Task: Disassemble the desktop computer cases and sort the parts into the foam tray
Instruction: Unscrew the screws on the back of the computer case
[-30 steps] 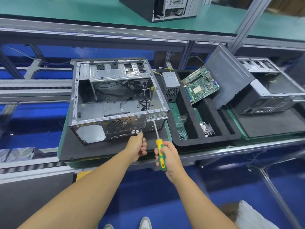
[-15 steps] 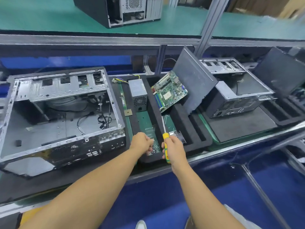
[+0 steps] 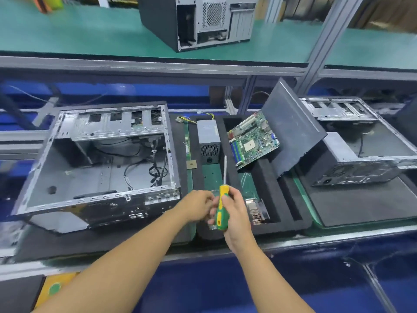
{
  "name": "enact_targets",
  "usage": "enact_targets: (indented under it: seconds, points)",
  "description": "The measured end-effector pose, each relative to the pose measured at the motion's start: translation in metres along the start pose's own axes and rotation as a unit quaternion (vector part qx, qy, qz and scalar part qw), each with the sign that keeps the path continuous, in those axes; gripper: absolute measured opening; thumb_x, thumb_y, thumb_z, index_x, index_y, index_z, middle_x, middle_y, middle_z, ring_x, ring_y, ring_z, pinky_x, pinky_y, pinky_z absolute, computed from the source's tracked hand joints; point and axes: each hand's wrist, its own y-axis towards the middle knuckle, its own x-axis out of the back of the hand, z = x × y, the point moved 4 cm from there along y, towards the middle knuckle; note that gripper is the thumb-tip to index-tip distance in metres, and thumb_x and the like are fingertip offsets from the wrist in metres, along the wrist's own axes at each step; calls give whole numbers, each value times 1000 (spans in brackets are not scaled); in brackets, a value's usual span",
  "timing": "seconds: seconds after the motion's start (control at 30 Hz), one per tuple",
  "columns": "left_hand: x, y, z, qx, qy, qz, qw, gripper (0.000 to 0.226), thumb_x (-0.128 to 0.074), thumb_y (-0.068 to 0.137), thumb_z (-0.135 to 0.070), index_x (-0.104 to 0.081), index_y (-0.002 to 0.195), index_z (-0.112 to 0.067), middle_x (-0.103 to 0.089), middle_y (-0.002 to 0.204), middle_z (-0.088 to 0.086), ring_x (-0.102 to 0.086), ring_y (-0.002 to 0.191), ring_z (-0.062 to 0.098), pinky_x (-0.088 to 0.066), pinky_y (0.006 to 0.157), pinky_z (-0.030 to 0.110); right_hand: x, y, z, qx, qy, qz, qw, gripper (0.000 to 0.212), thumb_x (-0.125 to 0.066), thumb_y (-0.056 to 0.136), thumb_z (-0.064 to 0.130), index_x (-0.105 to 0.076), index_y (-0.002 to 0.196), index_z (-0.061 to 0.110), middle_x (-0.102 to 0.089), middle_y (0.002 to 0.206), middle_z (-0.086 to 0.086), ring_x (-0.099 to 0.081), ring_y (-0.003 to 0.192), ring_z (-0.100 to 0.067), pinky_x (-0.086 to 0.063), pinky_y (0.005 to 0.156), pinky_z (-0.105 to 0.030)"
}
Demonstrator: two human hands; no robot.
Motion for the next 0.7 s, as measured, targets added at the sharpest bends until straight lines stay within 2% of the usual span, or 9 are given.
enact_targets:
  seconds: [0.07,0.13,0.2,0.27,0.33,0.47,0.5,0.6,0.7]
  points:
    - [21,-26,-3,-24,-4,44,999,33,-43,82,6,-41,63,-21,-55,51,-11,-57,50,9,-48,59,25,-29,-4,-4,-4,33,52,998,23,-48,105,16,-56,124,24,-64,83,-7,-55,60,-17,-48,48,-31]
    - [46,-50,1,-28,38,54,997,32,-41,81,8,-40,66,-20,-55,57,-10,-60,61,13,-49,67,28,-57,-11,-8,-10,38,107,994,20,-49,104,22,-60,119,29,-62,81,-7,-52,56,-16,-43,45,-28]
    - [73,-72,10,-33,95,28,995,27,-43,84,3,-43,69,-19,-54,66,-8,-56,71,21,-43,61,27,-84,-18,-11,-21,38,159,986,17,-50,100,29,-64,112,30,-59,77,-6,-50,53,-16,-37,42,-24]
    - [100,-95,22,-42,133,6,990,20,-48,86,-2,-56,78,-18,-62,76,-2,-57,77,22,-44,61,26,-112,-28,-15,-33,49,202,977,20,-51,98,34,-63,111,25,-56,75,-7,-47,52,-16,-35,41,-22]
    - [128,-121,40,-60,116,-38,991,19,-54,86,-5,-67,96,-15,-71,90,2,-62,85,20,-50,73,30,-137,-37,-21,-46,69,228,970,30,-54,94,36,-58,116,17,-55,73,-7,-46,52,-17,-35,40,-23]
    - [192,-171,96,-56,95,-202,973,32,-61,82,-6,-70,108,-22,-66,105,-10,-59,98,7,-48,90,27,-175,-62,-45,-74,48,238,967,31,-49,96,30,-63,116,11,-59,76,-7,-49,58,-17,-37,43,-26]
    - [204,-180,115,-28,110,-194,974,36,-62,83,-7,-67,115,-23,-63,114,-9,-57,107,9,-45,95,27,-182,-69,-55,-85,32,238,967,29,-48,97,29,-64,115,12,-59,77,-8,-50,58,-17,-38,44,-26]
    - [215,-192,166,76,156,-56,983,55,-69,87,-13,-52,139,-24,-51,143,-4,-48,130,16,-37,107,29,-203,-86,-83,-119,-33,243,962,22,-44,104,23,-58,116,10,-60,79,-10,-53,59,-19,-42,45,-28]
    - [207,-190,187,86,138,-30,986,65,-77,85,-20,-49,145,-19,-54,143,-2,-52,127,18,-39,102,26,-220,-96,-101,-143,-95,215,961,16,-40,107,21,-49,116,11,-62,76,-8,-56,57,-21,-45,45,-29]
